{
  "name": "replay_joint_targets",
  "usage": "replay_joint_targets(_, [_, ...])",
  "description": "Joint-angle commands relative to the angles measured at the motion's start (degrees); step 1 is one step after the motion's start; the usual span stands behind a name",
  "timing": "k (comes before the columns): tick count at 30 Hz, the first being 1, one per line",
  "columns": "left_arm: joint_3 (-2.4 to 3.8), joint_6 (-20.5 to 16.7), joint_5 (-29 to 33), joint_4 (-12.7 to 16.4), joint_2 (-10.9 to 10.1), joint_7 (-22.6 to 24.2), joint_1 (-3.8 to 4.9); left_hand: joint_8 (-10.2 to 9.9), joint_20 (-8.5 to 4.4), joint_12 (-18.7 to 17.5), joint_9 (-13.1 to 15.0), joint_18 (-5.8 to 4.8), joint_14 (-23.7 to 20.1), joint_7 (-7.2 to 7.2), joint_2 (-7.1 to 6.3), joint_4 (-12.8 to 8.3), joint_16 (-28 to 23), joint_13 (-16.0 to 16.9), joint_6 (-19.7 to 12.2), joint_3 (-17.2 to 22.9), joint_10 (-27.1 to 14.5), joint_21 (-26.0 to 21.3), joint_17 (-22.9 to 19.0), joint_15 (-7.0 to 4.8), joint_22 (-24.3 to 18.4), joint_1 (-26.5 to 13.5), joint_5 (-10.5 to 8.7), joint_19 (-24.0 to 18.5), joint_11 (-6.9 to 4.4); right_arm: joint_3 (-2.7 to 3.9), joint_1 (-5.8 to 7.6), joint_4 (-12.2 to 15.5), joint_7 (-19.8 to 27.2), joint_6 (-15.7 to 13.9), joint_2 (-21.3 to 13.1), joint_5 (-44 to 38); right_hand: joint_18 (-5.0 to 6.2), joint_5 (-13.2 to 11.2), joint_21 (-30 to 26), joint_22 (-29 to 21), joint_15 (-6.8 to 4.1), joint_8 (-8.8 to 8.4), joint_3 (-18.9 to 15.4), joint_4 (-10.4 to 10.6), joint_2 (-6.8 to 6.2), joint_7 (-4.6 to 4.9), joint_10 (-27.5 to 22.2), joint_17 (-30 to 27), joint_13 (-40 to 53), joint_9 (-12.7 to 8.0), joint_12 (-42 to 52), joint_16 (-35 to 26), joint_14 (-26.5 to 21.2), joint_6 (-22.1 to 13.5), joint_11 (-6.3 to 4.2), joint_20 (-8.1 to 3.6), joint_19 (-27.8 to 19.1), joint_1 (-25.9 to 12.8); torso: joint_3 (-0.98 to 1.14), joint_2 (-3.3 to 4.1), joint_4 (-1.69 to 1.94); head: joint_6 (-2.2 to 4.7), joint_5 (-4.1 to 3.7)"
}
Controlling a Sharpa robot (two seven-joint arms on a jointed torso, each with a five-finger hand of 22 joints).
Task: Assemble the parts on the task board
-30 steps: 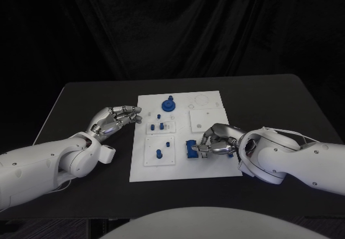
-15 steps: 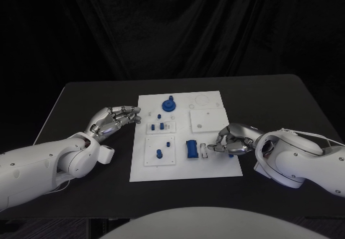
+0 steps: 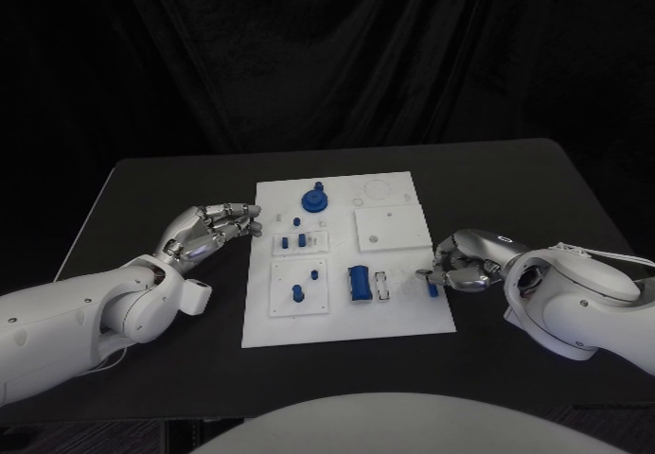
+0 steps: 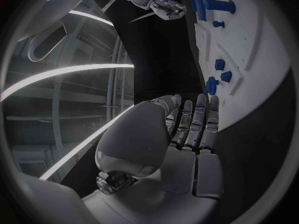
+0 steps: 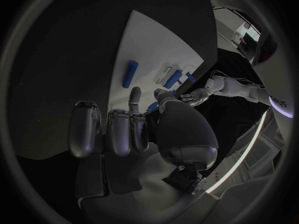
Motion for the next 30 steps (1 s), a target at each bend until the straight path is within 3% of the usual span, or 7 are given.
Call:
replay_joint_targets(1, [0.04,0.53,0.14,0.07,0.13,3.22,-0.09,0.23,0.09,-0.36,-0.09,0.07,-0.27,0.09,0.23,-0.01,0.27,-0.06,-0.24,0.42,0.11,0.35,-0.05,0.16,0.06,-0.53,0.22,-0.44,0.28,0.0,-0.08,0.61,-4.35,0.13,-0.42,-4.08,-0.12,-0.3,0.19,11.13,-0.11,-0.3,-0.24,0.25,-0.34,0.19,5.96,4.97,15.09,-0.07,0.09,0.18,4.35,-0.17,0.07,-0.06,2.46,0.11,0.03,-0.01,-0.01,-0.01,-0.25])
replay_joint_targets(17, [0.04,0.9,0.14,-0.26,0.38,3.2,-0.09,0.28,0.08,-0.32,-0.09,0.06,-0.25,0.07,0.22,0.01,0.33,-0.11,-0.23,0.53,0.14,0.35,-0.1,0.17,0.09,-0.62,0.27,-0.5,0.27,-0.01,-0.14,-0.18,-6.74,2.71,0.88,-6.57,-0.01,-0.22,-0.27,10.96,0.03,-1.57,-0.51,1.05,-0.36,0.4,5.96,4.16,15.09,-1.12,0.09,-0.17,4.18,0.0,0.25,0.05,2.31,0.55,0.05,0.0,0.11,-0.01,-0.54])
replay_joint_targets(21, [0.04,1.0,0.14,-0.35,0.53,3.19,-0.1,0.28,0.08,-0.32,-0.09,0.06,-0.25,0.07,0.22,0.01,0.33,-0.11,-0.23,0.53,0.14,0.35,-0.1,0.17,0.09,-0.62,0.27,-0.5,0.27,-0.01,-0.3,-0.44,-6.96,3.3,1.31,-6.38,-0.07,2.59,-0.06,11.01,0.55,-5.91,-0.38,1.52,-0.57,1.22,5.96,4.33,15.09,-4.94,0.09,-0.06,4.21,0.1,0.95,0.44,2.34,2.58,0.05,0.02,0.12,-0.01,-0.49])
replay_joint_targets(25, [0.04,1.1,0.14,-0.47,0.66,3.16,-0.1,0.28,0.08,-0.32,-0.09,0.05,-0.26,0.07,0.23,0.0,0.34,-0.13,-0.25,0.57,0.13,0.34,-0.11,0.17,0.1,-0.63,0.29,-0.52,0.27,-0.01,-0.66,-0.91,-7.11,3.79,1.92,-6.05,-0.1,3.45,0.05,11.02,1.25,-10.63,-0.44,1.87,-0.84,2.12,5.96,4.28,15.09,-9.69,0.09,-0.02,4.2,1.3,1.77,1.11,2.33,4.15,0.05,0.03,0.02,-0.01,-0.41])
replay_joint_targets(30, [0.04,1.14,0.14,-0.49,0.69,3.15,-0.11,0.28,0.08,-0.32,-0.09,0.05,-0.26,0.07,0.23,0.0,0.34,-0.13,-0.25,0.57,0.13,0.34,-0.11,0.17,0.1,-0.63,0.29,-0.52,0.27,-0.01,-1.28,-1.42,-7.33,4.48,2.47,-5.92,-0.03,3.88,-0.17,10.94,1.59,-13.14,-0.37,1.83,-0.75,2.52,5.96,3.97,15.09,-12.32,0.09,-0.13,4.13,1.83,2.13,1.43,2.24,5.13,0.01,0.02,0.04,-0.01,-0.33])
